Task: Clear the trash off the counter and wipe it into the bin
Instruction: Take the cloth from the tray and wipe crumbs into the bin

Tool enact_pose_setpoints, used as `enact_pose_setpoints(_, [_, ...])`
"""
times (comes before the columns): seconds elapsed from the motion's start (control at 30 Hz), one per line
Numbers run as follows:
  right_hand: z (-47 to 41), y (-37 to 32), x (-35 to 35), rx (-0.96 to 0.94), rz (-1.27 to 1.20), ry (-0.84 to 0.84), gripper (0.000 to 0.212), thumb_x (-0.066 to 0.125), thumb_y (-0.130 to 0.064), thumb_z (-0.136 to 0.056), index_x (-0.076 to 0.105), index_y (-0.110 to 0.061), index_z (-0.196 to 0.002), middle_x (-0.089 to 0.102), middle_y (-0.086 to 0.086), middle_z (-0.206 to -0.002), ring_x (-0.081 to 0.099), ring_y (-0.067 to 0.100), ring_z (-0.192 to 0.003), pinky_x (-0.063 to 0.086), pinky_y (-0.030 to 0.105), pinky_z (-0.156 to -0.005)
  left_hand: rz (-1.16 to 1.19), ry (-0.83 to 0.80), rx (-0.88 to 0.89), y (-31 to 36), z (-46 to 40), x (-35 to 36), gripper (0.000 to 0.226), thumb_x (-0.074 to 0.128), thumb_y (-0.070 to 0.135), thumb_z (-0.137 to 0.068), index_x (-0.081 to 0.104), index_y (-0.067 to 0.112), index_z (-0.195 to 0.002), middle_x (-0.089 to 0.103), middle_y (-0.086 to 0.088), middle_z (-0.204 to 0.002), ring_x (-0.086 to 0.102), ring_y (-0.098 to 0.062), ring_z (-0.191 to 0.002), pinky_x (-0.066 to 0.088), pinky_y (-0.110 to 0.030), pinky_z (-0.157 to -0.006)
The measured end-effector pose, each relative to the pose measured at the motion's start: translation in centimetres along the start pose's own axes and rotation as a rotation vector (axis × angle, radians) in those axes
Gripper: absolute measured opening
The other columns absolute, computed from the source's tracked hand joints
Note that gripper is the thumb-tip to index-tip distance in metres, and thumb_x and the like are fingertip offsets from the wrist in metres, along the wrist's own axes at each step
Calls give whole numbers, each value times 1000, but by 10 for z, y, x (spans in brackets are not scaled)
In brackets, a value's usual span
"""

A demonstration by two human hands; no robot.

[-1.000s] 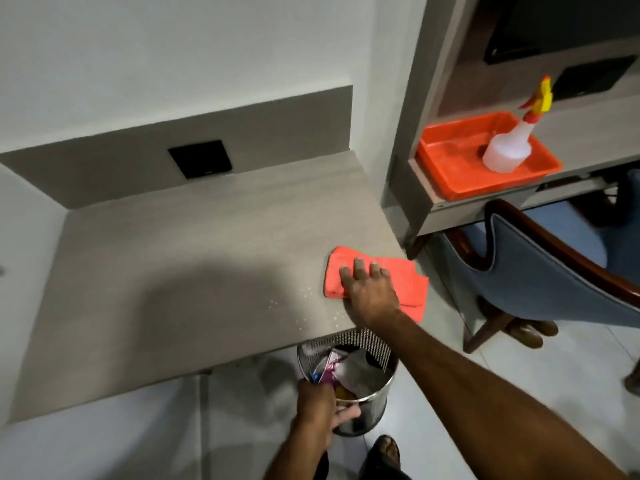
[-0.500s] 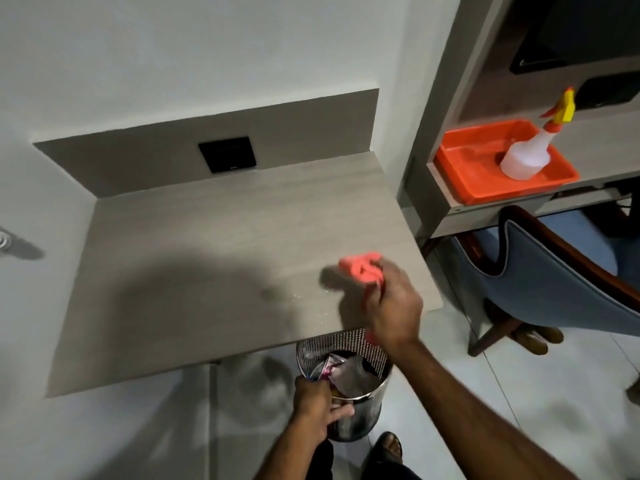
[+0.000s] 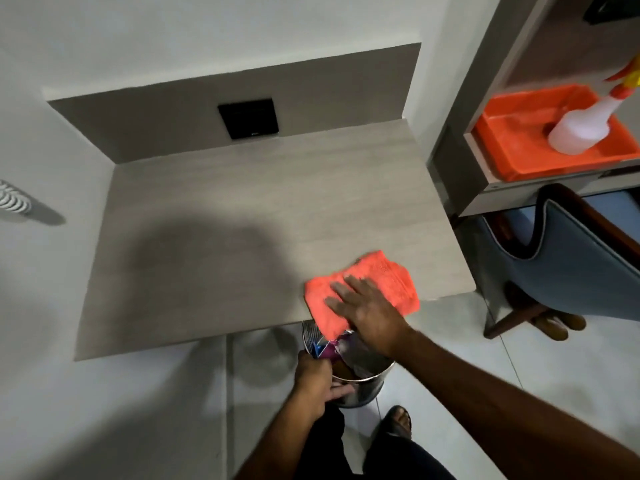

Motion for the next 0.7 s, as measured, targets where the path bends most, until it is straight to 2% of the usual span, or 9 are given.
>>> enact_pose_setpoints(0.07, [39,-8,6,-27,-6,39,61,87,-34,-54,72,-26,-112,67,5,-127,62,34,-117,50,51,-96,3,-11,2,-2,0,-1,35,40,3,-92,56,3,-123,72,-29,-107,74,-38,-77,63,-41,-53])
enact_pose_setpoints(0.13, [72,-9,15,-35,-50,127,38,79,-24,-65,74,-29,-102,73,-2,-113,68,24,-110,54,38,-91,5,-14,-11,-7,-1,2,35,40,2,-92,58,3,-123,74,-27,-104,75,-37,-72,61,-38,-50])
enact_pose_setpoints(0.2, [101,-1,29,47,-183,173,36,64,-12,-69,76,-25,-100,76,-1,-107,71,20,-102,57,32,-86,-17,-29,-5,-15,-3,11,31,44,7,-93,57,9,-122,75,-23,-103,76,-36,-75,62,-40,-52])
enact_pose_setpoints(0.27, [123,16,41,197,-292,244,40,59,-17,-67,77,-20,-103,75,3,-110,71,22,-102,56,39,-89,-46,-45,6,-27,-9,25,23,52,16,-93,56,19,-115,76,-15,-100,77,-34,-74,62,-44,-53])
enact_pose_setpoints(0.33, [137,36,52,357,-421,309,46,52,-27,-70,75,-16,-108,73,3,-114,68,23,-107,50,38,-98,-63,-60,-7,-42,-19,41,16,56,16,-91,56,27,-103,79,-6,-88,77,-31,-70,62,-44,-52])
enact_pose_setpoints(0.43, [151,70,91,553,-534,382,47,57,-26,-71,72,-13,-114,71,4,-118,64,23,-112,47,39,-102,-105,-77,-37,-69,-48,63,20,51,5,-88,59,23,-93,77,2,-66,77,-29,-62,61,-41,-50])
enact_pose_setpoints(0.5, [156,89,127,640,-570,394,47,60,-24,-71,70,-11,-116,71,6,-117,65,24,-111,48,40,-101,-147,-83,-62,-86,-77,77,26,49,1,-85,63,20,-96,79,-4,-71,77,-32,-63,61,-43,-51])
enact_pose_setpoints(0.6, [164,113,192,753,-633,402,44,64,-20,-75,69,-9,-116,71,11,-115,66,27,-108,48,38,-101,-229,-60,-74,-117,-130,100,25,45,5,-93,67,15,-100,76,-21,-95,76,-38,-75,63,-52,-60])
enact_pose_setpoints(0.7, [166,128,251,796,-697,399,46,63,-21,-75,68,-4,-117,71,15,-115,65,30,-108,48,38,-101,-241,-67,-127,-156,-188,115,40,41,-9,-85,69,15,-98,75,-16,-88,76,-31,-62,61,-44,-51])
Point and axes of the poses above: each hand's wrist, its own z-axis away from the middle knuckle, its own x-axis out of the palm, y = z × x, the point moved 8 cm from there along -z, towards the middle knuckle
